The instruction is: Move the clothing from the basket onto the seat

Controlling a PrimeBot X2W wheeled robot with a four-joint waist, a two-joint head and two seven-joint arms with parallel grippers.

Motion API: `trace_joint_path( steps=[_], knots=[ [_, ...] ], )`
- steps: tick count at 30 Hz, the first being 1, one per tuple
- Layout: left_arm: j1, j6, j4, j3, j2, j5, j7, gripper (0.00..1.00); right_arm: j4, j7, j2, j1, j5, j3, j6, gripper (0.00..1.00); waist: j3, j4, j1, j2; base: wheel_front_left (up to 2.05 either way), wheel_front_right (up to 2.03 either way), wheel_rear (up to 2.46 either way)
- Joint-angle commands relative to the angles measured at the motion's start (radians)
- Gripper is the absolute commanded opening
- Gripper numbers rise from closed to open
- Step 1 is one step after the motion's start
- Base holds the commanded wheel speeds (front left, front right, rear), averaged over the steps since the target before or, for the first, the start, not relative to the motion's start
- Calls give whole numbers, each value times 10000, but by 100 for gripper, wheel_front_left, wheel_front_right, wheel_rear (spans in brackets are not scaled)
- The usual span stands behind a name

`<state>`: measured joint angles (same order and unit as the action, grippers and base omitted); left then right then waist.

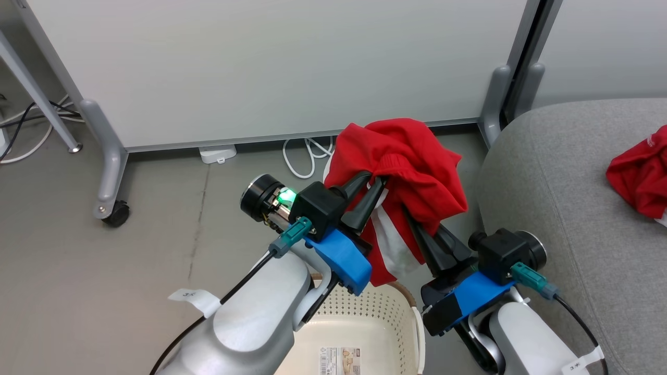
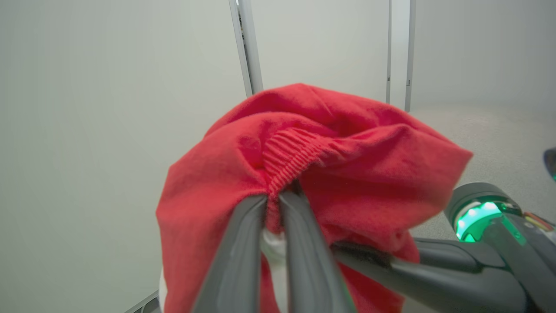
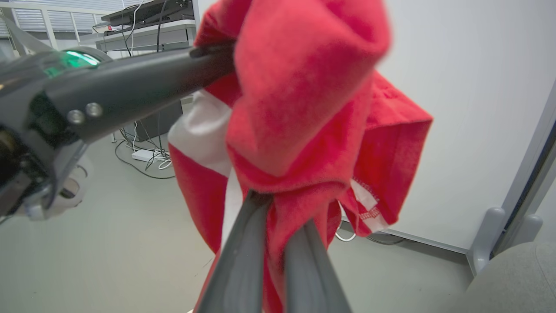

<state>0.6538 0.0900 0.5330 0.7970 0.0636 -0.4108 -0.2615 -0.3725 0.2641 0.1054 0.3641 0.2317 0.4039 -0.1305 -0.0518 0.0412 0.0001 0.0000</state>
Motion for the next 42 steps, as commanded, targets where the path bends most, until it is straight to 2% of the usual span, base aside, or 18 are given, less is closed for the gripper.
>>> trace_joint_path(
  steps=[1,19,20,21,36,42],
  knots=[
    [63,-4,14,-10,-5,15,-49,0,23,4,12,-13,41,-1,-5,0,7,-4,-1,0,0,0,0],
    [-59,-35,-37,-160,28,163,-51,0,146,4,31,-61,58,-29,-5,0,25,-16,-1,0,0,0,0],
    [-75,-76,-66,-188,26,162,-51,47,148,4,30,-55,63,-33,-5,0,22,-21,-1,0,0,0,0],
    [-91,-108,-59,-196,25,180,-51,100,152,4,28,-56,65,-36,-5,0,20,-28,-1,0,0,0,0],
    [-181,-161,-150,-338,64,462,-52,100,253,5,63,-58,57,-117,-5,0,-17,-129,-1,0,0,0,0],
    [-245,-180,-125,-366,90,507,-50,100,326,5,105,-14,99,-250,-5,0,-145,-371,-1,0,0,0,0]
  ],
)
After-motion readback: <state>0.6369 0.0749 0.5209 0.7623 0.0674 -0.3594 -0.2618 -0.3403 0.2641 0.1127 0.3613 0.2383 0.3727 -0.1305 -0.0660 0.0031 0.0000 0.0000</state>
